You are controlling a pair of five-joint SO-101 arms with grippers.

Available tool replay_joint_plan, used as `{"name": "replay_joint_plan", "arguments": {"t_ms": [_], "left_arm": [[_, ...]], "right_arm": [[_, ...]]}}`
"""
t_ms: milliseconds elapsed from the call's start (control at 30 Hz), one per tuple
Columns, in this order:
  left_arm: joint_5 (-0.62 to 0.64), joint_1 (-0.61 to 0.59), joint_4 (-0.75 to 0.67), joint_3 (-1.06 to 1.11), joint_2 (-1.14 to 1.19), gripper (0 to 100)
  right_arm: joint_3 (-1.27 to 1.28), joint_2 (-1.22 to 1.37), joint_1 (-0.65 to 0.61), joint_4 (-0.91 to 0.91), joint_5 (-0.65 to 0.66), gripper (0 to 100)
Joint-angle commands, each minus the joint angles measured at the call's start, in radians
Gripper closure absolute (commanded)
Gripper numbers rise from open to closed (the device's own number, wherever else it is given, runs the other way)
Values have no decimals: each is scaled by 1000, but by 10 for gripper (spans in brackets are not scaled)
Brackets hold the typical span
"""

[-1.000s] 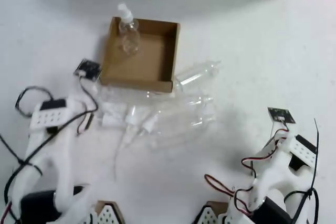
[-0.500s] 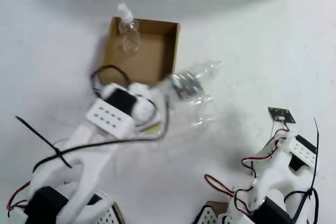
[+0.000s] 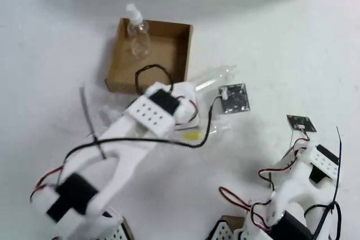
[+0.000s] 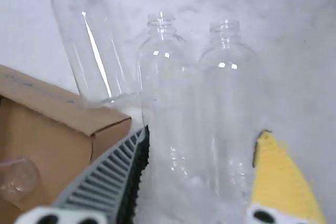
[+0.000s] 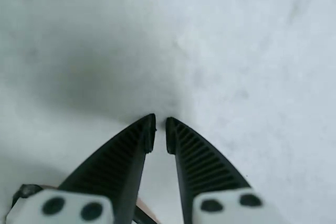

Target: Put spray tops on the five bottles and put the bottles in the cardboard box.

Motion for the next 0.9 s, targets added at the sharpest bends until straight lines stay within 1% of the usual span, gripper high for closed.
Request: {"name": "replay_joint_plan", "arguments": {"t_ms": [0,167,533,633,800,867], "left_arm": [[-11,15,-18,-175,143,651],[-15,35,52,-282,245,664],[-5,48,-12,-298,371,664],[35,47,-58,-298,397,662],[57,56,-57,-298,400,664],[95,59,-43,-298,374,662]], "right_arm": [[-3,-19,-12,-21,11,981],[-3,-21,-13,-22,11,981],[-3,-21,-13,-22,11,981],[-3,-21,-12,-22,11,981],[-3,-21,-12,-22,11,981],[-3,-21,-12,-22,11,981]]}}
